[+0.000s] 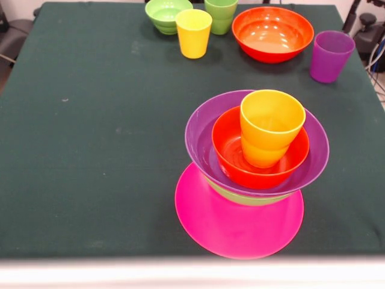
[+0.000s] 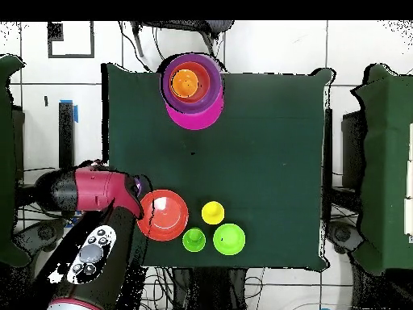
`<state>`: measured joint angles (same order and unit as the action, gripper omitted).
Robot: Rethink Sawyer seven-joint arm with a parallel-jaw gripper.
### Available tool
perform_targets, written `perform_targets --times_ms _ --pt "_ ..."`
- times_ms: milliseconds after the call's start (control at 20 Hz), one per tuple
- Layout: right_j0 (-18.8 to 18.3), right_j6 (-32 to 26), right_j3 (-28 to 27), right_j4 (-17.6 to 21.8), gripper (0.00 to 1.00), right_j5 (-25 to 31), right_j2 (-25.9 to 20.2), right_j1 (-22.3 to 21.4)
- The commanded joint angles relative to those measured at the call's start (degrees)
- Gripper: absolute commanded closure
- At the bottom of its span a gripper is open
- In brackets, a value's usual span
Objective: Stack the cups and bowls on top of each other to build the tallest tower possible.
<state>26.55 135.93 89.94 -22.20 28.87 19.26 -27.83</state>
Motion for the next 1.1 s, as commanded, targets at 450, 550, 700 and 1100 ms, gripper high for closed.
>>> perform_targets --times_ms 450,550,700,1100 --pt "1.21 13.41 7.19 -4.5 0.0 -8.25 -5.55 5.09" --pt "1.56 13.47 7.67 -5.0 0.0 -8.76 -5.62 5.4" --pt "2.2 13.68 8.06 -5.91 0.0 -9.45 -5.77 5.88" --pt "4.01 13.78 8.95 -7.87 0.0 -11.66 -5.92 7.35"
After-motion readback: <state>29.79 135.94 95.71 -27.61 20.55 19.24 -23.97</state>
